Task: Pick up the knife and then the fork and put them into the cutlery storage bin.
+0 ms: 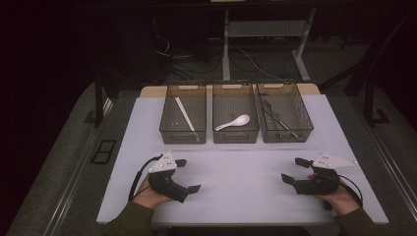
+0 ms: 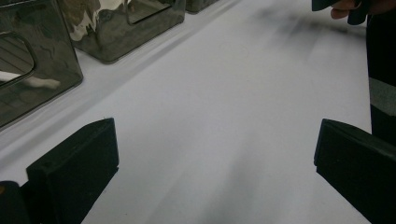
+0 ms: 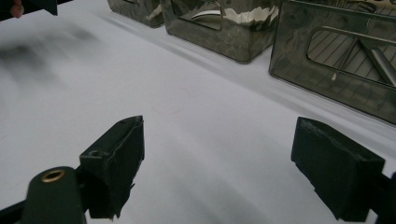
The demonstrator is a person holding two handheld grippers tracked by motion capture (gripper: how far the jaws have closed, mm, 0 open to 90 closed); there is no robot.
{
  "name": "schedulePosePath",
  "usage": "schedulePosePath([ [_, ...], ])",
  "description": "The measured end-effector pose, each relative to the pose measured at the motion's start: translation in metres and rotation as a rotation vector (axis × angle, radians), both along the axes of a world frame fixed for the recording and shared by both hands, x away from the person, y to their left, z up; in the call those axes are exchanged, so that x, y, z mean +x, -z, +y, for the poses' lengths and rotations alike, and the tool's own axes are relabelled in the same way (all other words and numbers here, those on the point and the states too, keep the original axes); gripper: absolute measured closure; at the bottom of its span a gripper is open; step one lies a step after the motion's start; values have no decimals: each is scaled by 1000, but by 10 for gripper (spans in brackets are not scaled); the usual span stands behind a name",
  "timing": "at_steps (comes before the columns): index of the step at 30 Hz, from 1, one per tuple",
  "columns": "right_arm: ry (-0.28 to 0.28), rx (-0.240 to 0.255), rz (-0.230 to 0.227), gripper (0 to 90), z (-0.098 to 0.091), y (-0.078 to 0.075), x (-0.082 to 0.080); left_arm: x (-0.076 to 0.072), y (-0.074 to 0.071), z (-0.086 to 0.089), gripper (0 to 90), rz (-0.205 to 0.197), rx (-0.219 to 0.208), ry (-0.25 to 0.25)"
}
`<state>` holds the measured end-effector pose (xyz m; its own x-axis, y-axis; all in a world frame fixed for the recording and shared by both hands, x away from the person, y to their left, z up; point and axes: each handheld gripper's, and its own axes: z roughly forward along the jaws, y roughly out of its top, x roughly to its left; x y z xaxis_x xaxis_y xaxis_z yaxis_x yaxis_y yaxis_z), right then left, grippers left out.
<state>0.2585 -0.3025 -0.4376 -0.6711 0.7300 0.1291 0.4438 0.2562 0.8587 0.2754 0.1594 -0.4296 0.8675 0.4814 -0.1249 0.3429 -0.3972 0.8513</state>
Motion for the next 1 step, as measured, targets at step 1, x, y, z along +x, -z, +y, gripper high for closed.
schedulePosePath([
  [1,1,1,-1,173,0,0,0,0,0,0,0,-1,1,-1],
])
